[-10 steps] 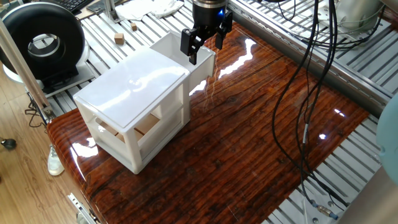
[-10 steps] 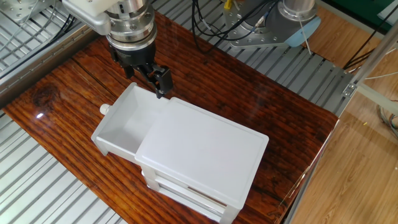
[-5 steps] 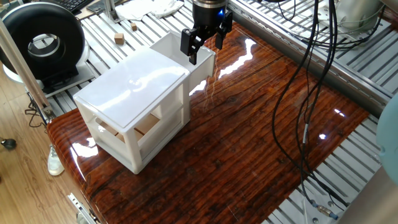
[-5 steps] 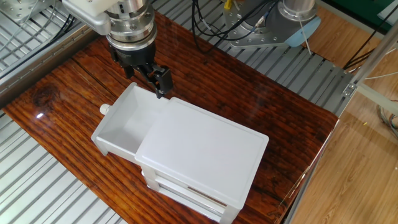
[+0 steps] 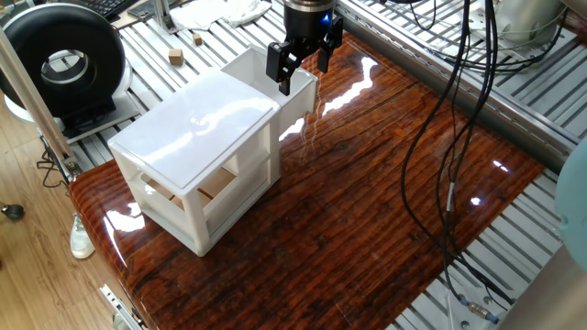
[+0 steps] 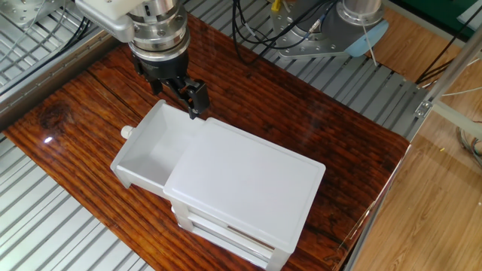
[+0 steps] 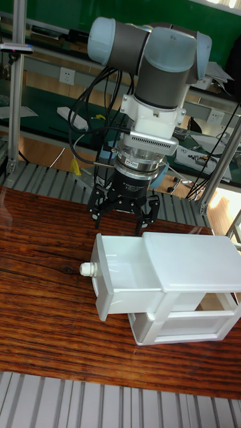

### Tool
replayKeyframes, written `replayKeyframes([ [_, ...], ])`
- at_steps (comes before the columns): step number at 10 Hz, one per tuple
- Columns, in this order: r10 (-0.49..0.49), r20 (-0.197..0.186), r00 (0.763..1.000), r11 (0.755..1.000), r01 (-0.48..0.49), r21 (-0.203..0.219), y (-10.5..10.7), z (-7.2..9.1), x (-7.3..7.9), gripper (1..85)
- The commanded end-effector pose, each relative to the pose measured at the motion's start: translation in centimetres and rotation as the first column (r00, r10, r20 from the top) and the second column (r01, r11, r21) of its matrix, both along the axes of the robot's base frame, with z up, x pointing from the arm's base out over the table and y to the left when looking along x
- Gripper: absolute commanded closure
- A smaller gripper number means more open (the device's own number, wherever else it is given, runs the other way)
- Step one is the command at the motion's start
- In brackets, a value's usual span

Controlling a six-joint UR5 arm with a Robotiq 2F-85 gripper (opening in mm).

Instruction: Grasp the handle and close the drawer

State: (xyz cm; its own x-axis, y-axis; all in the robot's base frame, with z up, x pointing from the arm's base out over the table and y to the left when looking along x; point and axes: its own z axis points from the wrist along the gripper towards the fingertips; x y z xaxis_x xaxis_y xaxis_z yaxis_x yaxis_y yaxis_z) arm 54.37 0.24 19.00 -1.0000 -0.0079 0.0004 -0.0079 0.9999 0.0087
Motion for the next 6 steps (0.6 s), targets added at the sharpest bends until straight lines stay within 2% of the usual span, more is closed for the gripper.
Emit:
replayKeyframes([
  [1,-0.049,0.190,0.981,0.992,0.070,-0.106,-2.83,0.60,4.76,84.7],
  [3,-0.054,0.201,0.978,0.991,0.078,-0.111,-2.75,0.45,4.88,84.7],
  [6,-0.042,0.196,0.980,0.991,0.066,-0.117,-2.97,0.47,4.79,84.7],
])
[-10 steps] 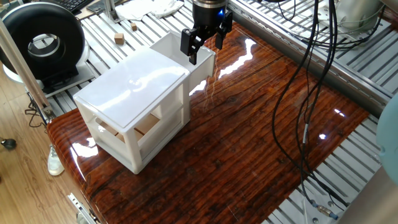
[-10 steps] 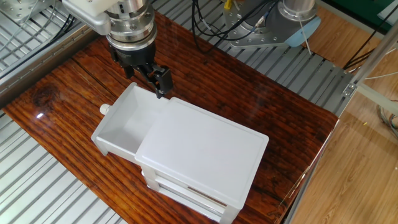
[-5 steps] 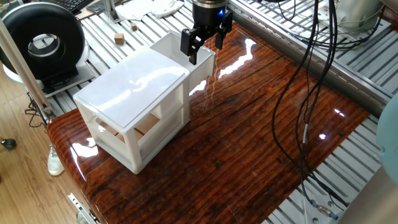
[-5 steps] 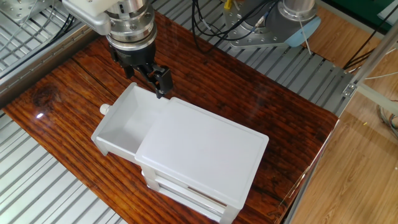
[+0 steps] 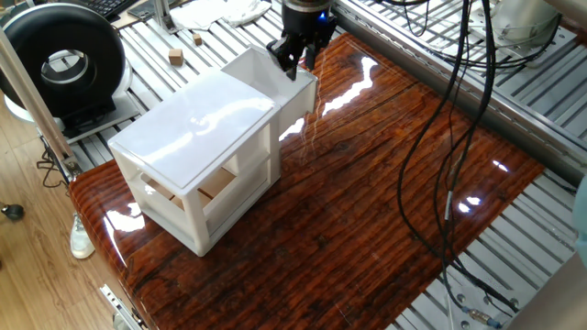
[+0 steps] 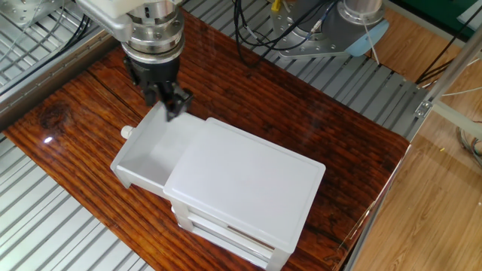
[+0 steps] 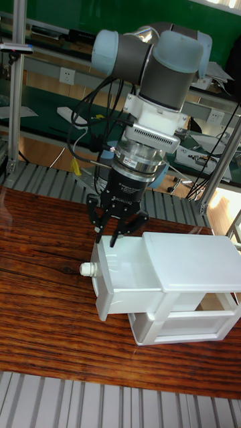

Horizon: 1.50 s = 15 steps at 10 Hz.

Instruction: Grasp the handle and close the drawer

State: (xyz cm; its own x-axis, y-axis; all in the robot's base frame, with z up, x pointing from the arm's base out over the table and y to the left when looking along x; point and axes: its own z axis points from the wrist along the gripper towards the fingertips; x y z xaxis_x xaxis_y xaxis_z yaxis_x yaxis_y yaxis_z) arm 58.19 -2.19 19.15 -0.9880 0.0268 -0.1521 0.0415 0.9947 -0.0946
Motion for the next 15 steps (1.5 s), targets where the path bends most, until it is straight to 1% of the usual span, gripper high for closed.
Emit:
replayKeyframes([
  [1,-0.003,0.034,0.999,1.000,0.003,-0.003,-0.6,0.5,0.9,84.7],
  [2,0.009,0.022,1.000,1.000,-0.010,0.026,-0.6,0.8,0.8,84.7],
  [3,0.041,0.007,0.999,0.999,-0.041,0.030,-1.3,1.3,0.7,84.7],
  [4,0.069,0.009,0.998,0.997,-0.069,0.024,-1.9,1.4,0.9,84.7],
  [5,0.064,0.039,0.997,0.998,-0.064,0.000,-2.8,1.8,1.7,84.7],
  [6,0.063,0.055,0.997,0.998,-0.062,-0.026,-3.8,2.1,2.1,84.7],
  [7,0.076,0.057,0.995,0.997,-0.075,-0.020,-4.1,2.3,2.3,84.7],
  [8,0.111,0.061,0.992,0.994,-0.111,0.002,-4.0,2.4,2.6,84.7],
  [9,0.196,0.068,0.978,0.980,-0.198,0.015,-3.7,2.6,3.0,84.7],
  [10,0.355,0.066,0.932,0.933,-0.349,-0.088,-5.3,3.2,3.9,84.7],
  [11,0.477,0.043,0.878,0.872,-0.466,-0.151,-5.9,3.6,4.5,84.7],
  [12,0.584,0.020,0.812,0.800,-0.571,-0.183,-5.7,3.8,5.0,84.3],
  [13,0.707,-0.001,0.708,0.691,-0.690,-0.215,-5.3,4.0,5.7,83.3],
  [14,0.802,-0.040,0.596,0.570,-0.783,-0.249,-5.2,4.2,6.2,82.3],
  [15,0.880,-0.074,0.469,0.436,-0.860,-0.266,-4.9,4.3,6.5,79.7],
])
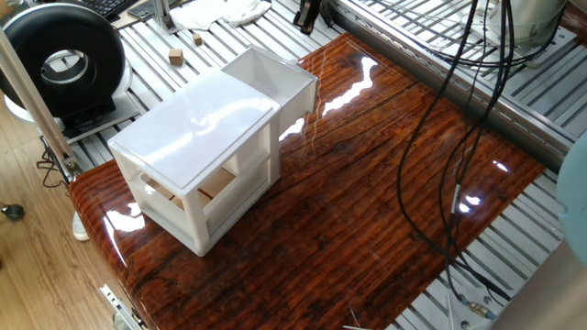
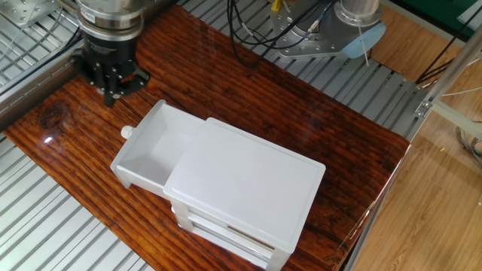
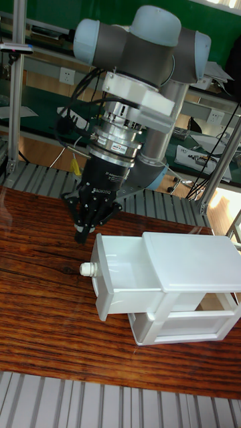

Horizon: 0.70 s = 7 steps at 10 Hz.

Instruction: Grasp the handle and close the drawer

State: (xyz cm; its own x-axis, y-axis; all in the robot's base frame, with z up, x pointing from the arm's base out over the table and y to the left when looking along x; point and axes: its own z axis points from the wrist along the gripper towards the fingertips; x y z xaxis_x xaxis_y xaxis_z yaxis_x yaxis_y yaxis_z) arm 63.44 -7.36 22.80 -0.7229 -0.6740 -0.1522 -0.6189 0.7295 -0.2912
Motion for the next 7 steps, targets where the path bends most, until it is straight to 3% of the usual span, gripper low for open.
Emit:
replayKeyframes([
  [1,0.468,-0.039,0.883,0.874,-0.469,-0.130,0.5,0.6,1.2,76.7],
  [3,0.698,-0.134,0.703,0.680,-0.710,-0.185,0.4,0.5,0.7,69.0],
  [5,0.811,-0.197,0.551,0.517,-0.833,-0.198,0.4,0.2,0.1,63.7],
  [6,0.837,-0.233,0.495,0.468,-0.868,-0.165,0.2,-0.6,-1.1,54.7],
  [7,0.862,-0.250,0.441,0.411,-0.897,-0.163,0.0,-1.0,-1.4,48.0],
])
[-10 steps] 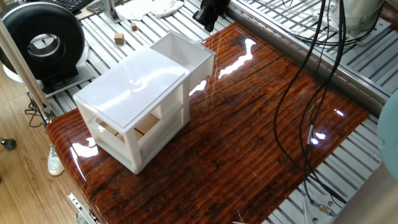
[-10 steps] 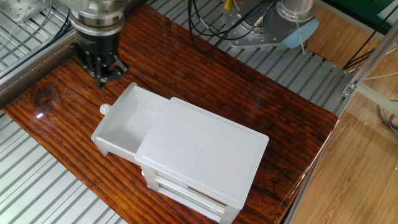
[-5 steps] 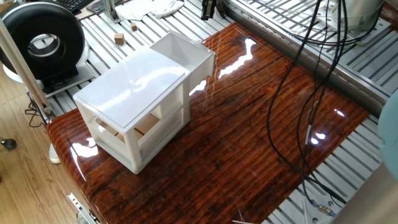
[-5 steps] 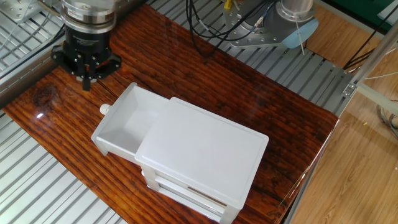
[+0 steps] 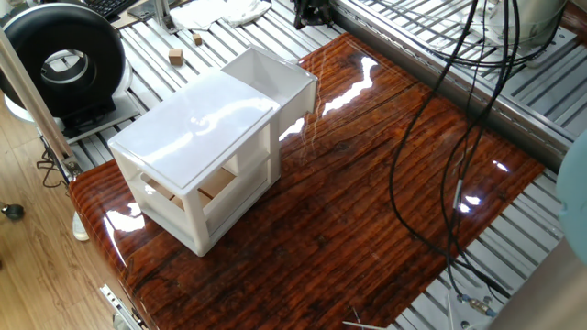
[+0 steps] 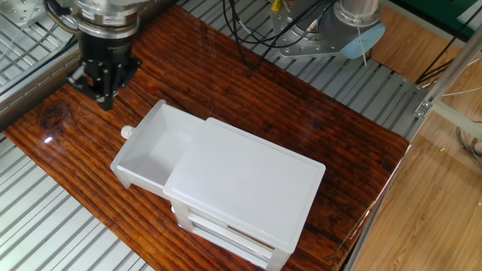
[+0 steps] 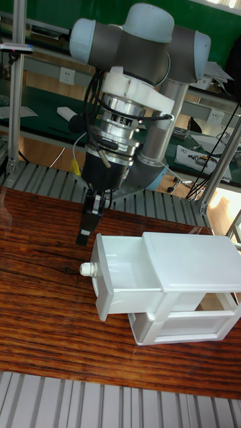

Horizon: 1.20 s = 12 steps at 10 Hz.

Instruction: Grasp the handle and close the drawer

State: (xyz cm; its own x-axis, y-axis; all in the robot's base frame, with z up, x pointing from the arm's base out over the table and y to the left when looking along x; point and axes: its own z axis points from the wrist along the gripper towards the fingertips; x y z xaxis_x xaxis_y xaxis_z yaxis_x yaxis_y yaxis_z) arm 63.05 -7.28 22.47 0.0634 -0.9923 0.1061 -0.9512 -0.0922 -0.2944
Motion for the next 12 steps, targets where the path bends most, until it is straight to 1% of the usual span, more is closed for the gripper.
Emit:
replayKeyframes([
  [1,0.239,-0.043,0.970,0.970,-0.241,-0.037,-0.4,-1.4,-1.3,46.3],
  [2,0.254,-0.034,0.967,0.967,-0.255,-0.022,-0.5,-2.3,-1.5,42.0],
  [3,0.290,-0.013,0.957,0.957,-0.290,-0.013,-0.3,-3.0,-1.3,35.0],
  [5,0.337,-0.002,0.942,0.941,-0.337,-0.026,-0.2,-3.0,-1.0,30.3],
  [6,0.342,0.004,0.940,0.940,-0.342,-0.007,0.3,-3.0,-1.0,27.7],
  [7,0.335,0.015,0.942,0.942,-0.335,0.004,0.7,-2.9,-0.8,24.7],
  [8,0.310,0.016,0.951,0.950,-0.310,0.022,1.0,-2.9,-0.7,21.0],
  [9,0.259,0.011,0.966,0.964,-0.259,0.052,1.3,-2.9,-1.0,13.7],
  [10,0.195,0.001,0.981,0.979,-0.195,0.055,0.7,-3.0,-1.2,9.0],
  [11,0.144,-0.020,0.989,0.989,-0.143,0.036,-0.2,-3.1,-1.6,6.7],
  [12,0.122,-0.031,0.992,0.992,-0.121,0.034,-0.5,-3.2,-1.9,6.7],
])
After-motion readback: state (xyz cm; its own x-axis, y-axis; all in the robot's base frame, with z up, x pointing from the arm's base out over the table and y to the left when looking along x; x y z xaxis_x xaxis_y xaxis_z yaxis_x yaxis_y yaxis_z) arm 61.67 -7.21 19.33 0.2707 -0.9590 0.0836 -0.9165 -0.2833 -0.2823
